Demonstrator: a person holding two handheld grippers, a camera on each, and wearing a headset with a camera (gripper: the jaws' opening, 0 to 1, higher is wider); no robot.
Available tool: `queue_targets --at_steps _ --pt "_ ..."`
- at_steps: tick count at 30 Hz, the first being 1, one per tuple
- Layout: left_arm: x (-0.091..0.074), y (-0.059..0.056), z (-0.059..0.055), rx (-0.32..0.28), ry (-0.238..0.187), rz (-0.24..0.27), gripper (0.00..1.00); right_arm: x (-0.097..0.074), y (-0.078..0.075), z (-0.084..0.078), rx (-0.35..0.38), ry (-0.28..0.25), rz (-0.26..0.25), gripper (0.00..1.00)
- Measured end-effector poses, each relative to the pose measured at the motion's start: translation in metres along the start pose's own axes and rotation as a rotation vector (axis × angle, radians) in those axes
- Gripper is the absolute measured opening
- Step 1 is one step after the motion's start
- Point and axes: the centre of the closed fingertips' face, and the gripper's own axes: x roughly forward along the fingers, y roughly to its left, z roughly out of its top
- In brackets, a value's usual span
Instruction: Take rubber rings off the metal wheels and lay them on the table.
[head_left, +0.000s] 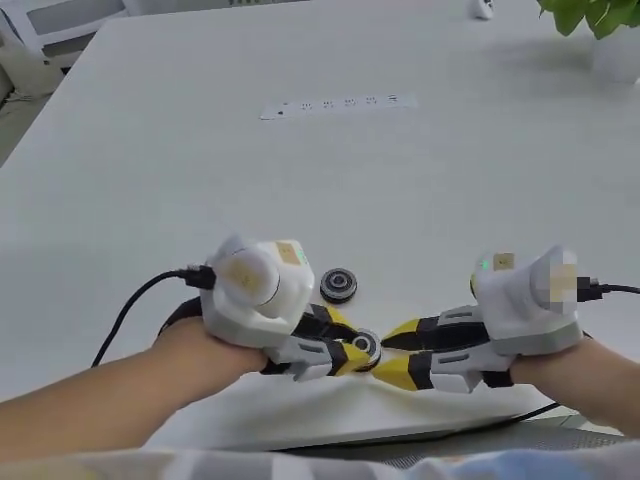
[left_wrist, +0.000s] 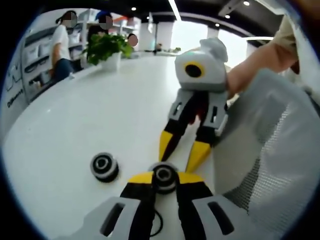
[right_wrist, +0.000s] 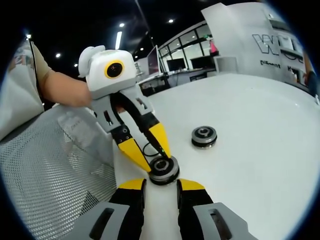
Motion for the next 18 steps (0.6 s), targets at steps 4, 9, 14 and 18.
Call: queue_targets --at_steps 4,9,14,18 --pt "0.0005 -0.0008 -0.0009 0.046 -0.002 0.016 0.16 -0.0002 -0.0016 0.0003 0.008 -0.006 -0.007 0.22" --pt "0.0001 -0.0004 -0.0011 0.081 -0.010 0.037 0.15 0.0003 -0.0018 0.0002 0.008 -0.008 -0.009 0.23" --pt "0.0000 0.0015 -0.0009 0.099 -0.010 0.046 0.14 0.0031 -0.0019 0.0016 0.002 -0.014 -0.013 0.24" --pt "-0.0002 0.0018 -0.0009 0.097 -0.015 0.052 0.14 0.0053 -0.0029 0.0023 -0.014 -0.016 -0.020 0.23"
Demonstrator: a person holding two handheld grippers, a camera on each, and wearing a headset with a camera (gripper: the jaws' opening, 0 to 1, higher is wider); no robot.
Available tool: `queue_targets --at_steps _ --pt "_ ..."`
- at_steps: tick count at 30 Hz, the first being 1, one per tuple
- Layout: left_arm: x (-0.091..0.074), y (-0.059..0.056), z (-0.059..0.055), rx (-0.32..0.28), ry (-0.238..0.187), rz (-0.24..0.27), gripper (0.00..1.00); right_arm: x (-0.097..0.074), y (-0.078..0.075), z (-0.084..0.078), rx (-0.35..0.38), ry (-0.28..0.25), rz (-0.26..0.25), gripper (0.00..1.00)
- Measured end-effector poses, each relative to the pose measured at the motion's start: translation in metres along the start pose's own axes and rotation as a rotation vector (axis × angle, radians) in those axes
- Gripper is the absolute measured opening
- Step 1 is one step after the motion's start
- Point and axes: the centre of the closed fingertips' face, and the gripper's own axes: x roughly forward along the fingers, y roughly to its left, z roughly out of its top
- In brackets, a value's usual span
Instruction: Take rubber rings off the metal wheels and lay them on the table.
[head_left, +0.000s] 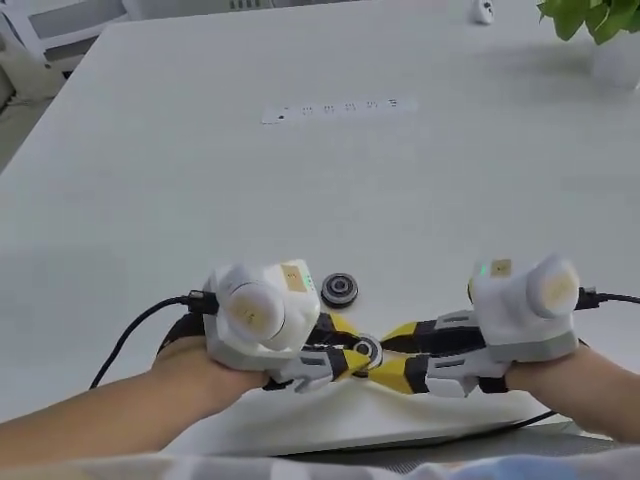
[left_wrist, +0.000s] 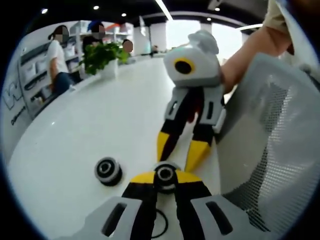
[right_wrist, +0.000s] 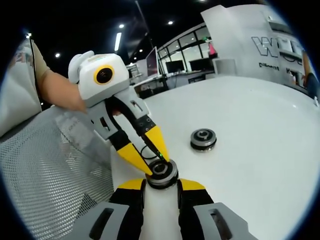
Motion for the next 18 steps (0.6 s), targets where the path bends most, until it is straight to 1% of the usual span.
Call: queue_targets --at_steps 2,5,7,12,15,18 --pt "-0.0001 0.0002 -0.0002 -0.001 -0.001 0.002 0.14 0.0014 0.0002 -0.0003 -0.031 0.001 -0.010 0.23" --pt "-0.0003 0.0005 -0.0005 -0.002 -0.006 0.004 0.13 0.0022 0.0011 -0.0011 -0.060 0.004 -0.023 0.22" --pt "-0.0003 0.0010 -0.0006 -0.006 -0.010 0.004 0.13 0.0018 0.0010 -0.0021 -0.098 0.011 -0.036 0.21" --pt "-0.0001 0.0017 -0.0008 -0.009 -0.012 0.006 0.13 -0.0004 0.0005 -0.0032 -0.124 0.020 -0.044 0.16" --pt "-0.0002 0.0017 -0.0008 -0.011 -0.013 0.008 0.13 -0.0020 -0.0012 -0.0048 -0.115 0.019 -0.048 0.14" --pt "-0.0002 0.0015 -0.0009 -0.011 -0.012 0.011 0.13 -0.0027 -0.0008 -0.0051 -0.122 0.026 -0.051 0.13"
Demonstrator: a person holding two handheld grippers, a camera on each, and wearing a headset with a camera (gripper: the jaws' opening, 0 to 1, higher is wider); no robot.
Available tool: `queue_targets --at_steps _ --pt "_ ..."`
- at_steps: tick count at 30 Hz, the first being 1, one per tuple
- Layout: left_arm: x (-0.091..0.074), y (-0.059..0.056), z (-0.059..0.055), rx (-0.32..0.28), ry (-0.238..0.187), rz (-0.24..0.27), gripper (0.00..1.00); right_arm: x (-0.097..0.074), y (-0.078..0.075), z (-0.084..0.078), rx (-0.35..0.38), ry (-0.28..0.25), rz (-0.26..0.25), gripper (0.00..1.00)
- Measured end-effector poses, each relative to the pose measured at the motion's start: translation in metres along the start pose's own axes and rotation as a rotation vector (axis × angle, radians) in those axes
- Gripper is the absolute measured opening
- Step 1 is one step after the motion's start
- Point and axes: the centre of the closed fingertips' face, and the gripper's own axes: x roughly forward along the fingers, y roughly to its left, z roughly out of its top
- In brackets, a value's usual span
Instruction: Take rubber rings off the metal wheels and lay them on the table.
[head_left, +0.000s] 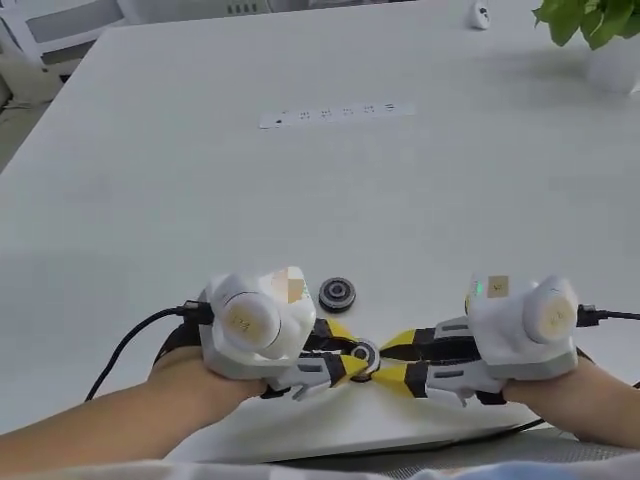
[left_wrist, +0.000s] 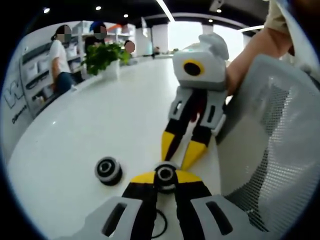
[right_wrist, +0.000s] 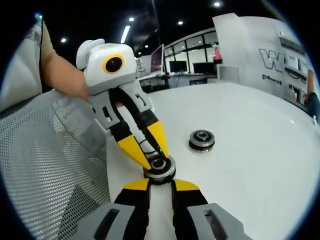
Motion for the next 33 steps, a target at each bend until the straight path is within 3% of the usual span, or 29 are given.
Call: queue_targets --at_steps 10,12,19,29,33 --pt "0.0001 -0.0001 -0.0004 0.001 0.000 0.007 0.13 -0.0033 -0.0013 -0.0035 0.007 0.017 -0.003 0.01" --pt "0.0004 -0.0010 -0.0003 0.024 0.006 0.013 0.13 -0.0035 -0.0017 -0.0035 0.019 0.021 -0.002 0.01" --pt "0.0004 -0.0010 -0.0001 0.031 0.009 0.019 0.13 -0.0034 -0.0042 -0.0030 0.117 0.033 -0.002 0.00" --pt "-0.0001 -0.0059 0.0037 0.051 0.012 0.024 0.13 -0.0054 -0.0075 -0.0025 0.341 -0.029 0.015 0.00" --pt "-0.0005 -0.0068 0.0046 0.050 0.013 0.022 0.13 -0.0059 -0.0095 -0.0019 0.384 -0.048 0.019 0.00"
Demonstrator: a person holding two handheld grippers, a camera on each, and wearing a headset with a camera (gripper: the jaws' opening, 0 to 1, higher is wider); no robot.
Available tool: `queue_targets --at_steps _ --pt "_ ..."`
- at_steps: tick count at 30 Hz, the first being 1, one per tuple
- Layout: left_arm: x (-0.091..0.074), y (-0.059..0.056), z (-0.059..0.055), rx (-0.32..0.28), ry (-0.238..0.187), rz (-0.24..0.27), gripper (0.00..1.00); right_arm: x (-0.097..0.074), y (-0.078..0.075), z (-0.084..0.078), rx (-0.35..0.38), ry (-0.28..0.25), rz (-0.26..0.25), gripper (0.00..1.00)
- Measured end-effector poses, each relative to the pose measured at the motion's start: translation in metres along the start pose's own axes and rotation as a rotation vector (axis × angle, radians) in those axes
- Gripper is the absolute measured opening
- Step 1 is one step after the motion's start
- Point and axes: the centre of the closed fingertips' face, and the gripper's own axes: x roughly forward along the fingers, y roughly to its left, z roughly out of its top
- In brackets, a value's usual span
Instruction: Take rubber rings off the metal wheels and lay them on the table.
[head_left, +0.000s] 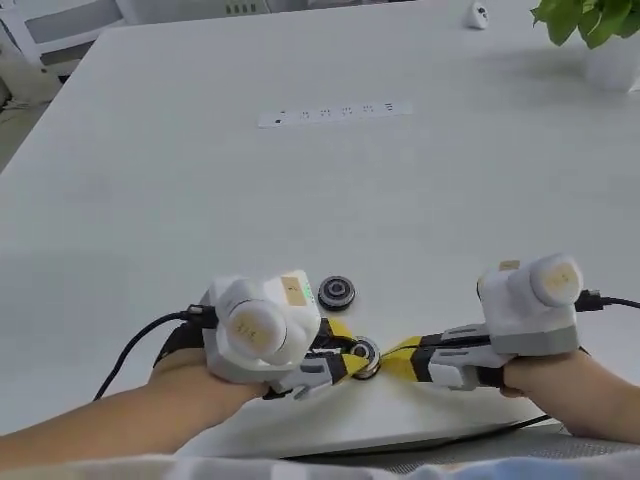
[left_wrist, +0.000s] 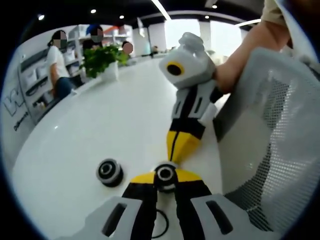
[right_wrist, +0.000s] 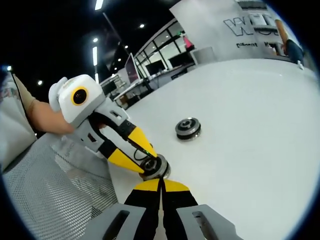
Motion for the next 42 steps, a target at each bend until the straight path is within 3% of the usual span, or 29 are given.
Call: queue_targets --at_steps 3,7,18,24,42 --pt "-0.001 -0.001 0.001 0.000 0.001 0.001 0.13 0.000 0.000 0.002 0.037 -0.018 0.005 0.00" --pt "-0.001 -0.001 0.001 0.000 0.001 0.001 0.13 -0.003 0.000 0.011 0.122 -0.080 0.023 0.00" --pt "0.000 0.002 -0.001 -0.001 0.008 0.005 0.13 -0.003 0.016 0.015 0.131 -0.084 0.041 0.00" --pt "0.000 0.002 -0.001 -0.001 0.010 0.009 0.13 -0.004 0.019 0.016 0.159 -0.084 0.051 0.00" --pt "-0.001 0.001 -0.001 0.005 0.019 0.008 0.12 -0.003 0.026 0.018 0.146 -0.077 0.078 0.00"
